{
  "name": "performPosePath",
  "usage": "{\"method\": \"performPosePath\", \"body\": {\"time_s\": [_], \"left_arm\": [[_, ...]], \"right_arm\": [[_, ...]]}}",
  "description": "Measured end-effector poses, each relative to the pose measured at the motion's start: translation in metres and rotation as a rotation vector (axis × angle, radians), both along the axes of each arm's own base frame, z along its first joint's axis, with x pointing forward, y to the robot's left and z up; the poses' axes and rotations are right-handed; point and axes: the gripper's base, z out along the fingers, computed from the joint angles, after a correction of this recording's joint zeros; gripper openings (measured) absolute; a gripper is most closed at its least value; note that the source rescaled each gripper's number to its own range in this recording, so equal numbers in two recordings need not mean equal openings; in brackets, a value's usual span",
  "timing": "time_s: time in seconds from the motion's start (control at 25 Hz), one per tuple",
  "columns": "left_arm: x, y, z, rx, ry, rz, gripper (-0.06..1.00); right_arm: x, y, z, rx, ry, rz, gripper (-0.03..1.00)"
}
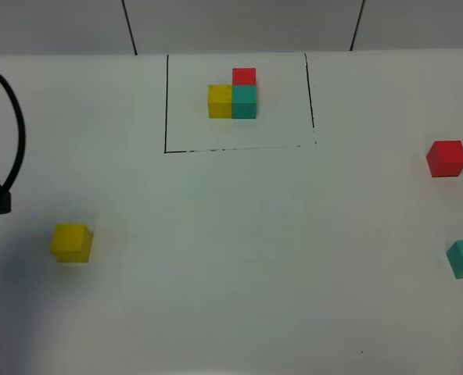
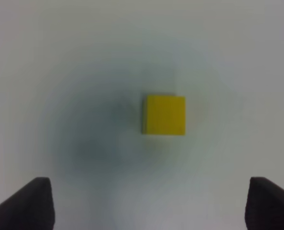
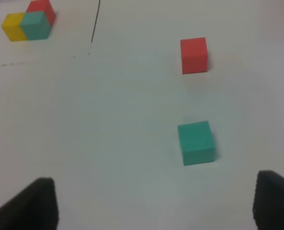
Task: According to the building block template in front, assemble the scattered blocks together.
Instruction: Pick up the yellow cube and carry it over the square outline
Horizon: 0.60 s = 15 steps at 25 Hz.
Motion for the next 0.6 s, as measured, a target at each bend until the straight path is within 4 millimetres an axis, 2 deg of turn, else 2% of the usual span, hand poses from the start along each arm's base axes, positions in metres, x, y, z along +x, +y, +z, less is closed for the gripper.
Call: {"method": "performPosePath", "body": {"time_s": [0.16, 0.36, 0.6], "left_arm": [[0.025, -0.008, -0.032, 0.022, 0.137, -0.037, 0.89], [0.043, -0.021, -0.067, 0.082, 0.266, -0.061, 0.89], [0.06, -0.028, -0.091, 0.043, 0.275, 0.009, 0.89]], "right_arm": [[0.0, 0.0, 0.0, 0.0, 0.0, 0.0, 0.67], [0.0, 0.0, 0.0, 0.001, 0.0, 0.001, 0.67], [0.0, 0.0, 0.0, 0.002, 0.0, 0.001, 0.67]]}}
